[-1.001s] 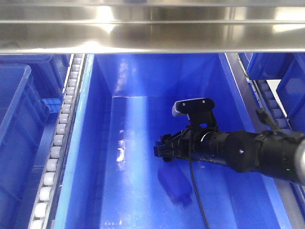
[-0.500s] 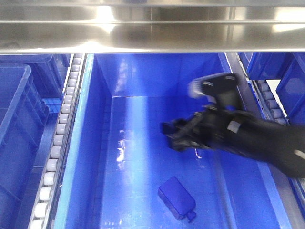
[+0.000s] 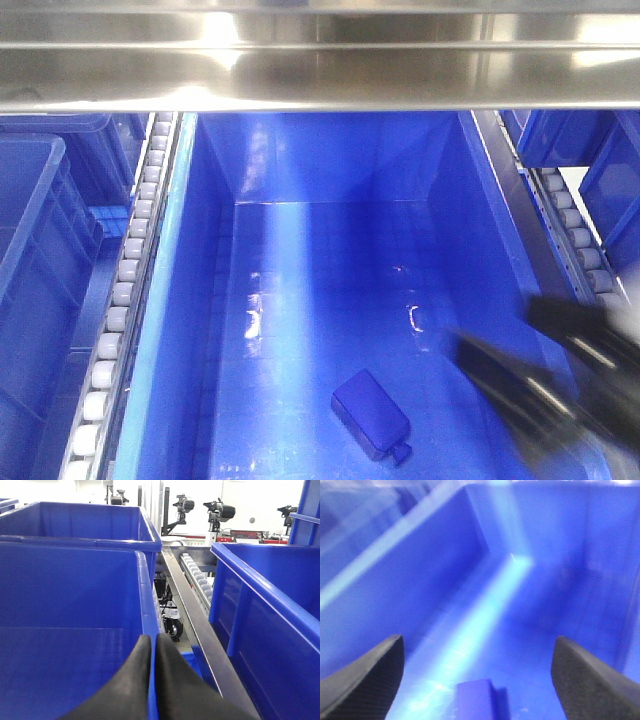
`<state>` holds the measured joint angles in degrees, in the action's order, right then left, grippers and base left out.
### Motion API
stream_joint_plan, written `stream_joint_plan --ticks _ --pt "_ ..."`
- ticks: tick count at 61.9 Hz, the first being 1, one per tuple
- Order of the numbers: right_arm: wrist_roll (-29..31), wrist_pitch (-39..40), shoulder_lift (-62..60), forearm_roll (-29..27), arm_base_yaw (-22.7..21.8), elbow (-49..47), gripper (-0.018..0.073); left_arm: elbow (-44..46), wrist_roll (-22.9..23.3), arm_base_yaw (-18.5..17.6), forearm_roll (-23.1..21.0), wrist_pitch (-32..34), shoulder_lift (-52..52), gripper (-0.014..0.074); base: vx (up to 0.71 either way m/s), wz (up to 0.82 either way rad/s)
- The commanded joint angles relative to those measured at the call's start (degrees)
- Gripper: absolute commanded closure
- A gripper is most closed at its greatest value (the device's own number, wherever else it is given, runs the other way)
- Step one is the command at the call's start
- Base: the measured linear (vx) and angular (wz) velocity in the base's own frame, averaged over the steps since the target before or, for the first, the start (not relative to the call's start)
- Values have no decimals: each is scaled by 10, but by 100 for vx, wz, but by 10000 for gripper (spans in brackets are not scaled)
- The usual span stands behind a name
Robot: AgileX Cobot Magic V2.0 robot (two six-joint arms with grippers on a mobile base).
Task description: Pour parts from conveyor to right shelf
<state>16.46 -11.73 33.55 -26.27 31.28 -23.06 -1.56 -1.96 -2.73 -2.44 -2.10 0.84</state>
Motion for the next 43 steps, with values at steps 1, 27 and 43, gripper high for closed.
stream_joint_plan --ticks 1,27,43 --pt "8 5 -66 11 -3 2 -22 -18 5 -4 -2 44 8 602 0 0" --pt "10 -67 -290 94 -3 32 -22 -18 5 -4 -2 44 8 602 0 0" --pt "5 -72 -290 110 -3 32 227 -18 5 -4 -2 44 7 602 0 0"
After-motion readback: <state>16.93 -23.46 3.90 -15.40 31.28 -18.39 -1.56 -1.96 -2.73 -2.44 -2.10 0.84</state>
